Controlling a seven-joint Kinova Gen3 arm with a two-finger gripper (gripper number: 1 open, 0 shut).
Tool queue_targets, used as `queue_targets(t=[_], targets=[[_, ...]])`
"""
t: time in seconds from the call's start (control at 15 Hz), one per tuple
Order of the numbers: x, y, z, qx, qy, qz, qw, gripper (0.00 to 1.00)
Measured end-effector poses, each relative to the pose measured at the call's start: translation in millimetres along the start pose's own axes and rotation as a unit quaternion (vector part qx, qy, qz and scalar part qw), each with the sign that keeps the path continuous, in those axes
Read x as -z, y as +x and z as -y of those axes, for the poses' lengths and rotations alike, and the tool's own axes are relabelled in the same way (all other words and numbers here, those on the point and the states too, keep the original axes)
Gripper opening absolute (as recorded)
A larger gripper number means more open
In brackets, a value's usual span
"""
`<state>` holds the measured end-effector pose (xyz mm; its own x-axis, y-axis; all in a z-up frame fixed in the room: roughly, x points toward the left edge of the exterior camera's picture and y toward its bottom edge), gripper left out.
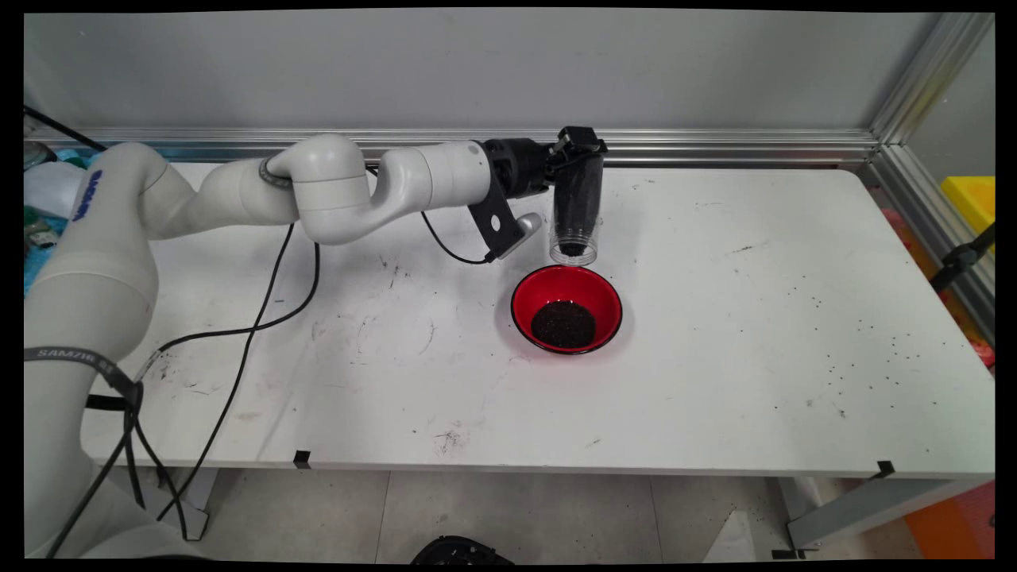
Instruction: Pour the black seasoning powder in the red bowl
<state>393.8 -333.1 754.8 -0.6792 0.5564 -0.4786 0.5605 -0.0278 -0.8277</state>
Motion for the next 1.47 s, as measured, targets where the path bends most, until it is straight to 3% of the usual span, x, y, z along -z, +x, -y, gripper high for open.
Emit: queue_targets(t=[1.47], targets=[[-4, 38, -5, -0.102, 0.035, 0.021, 0.994, 0.0]])
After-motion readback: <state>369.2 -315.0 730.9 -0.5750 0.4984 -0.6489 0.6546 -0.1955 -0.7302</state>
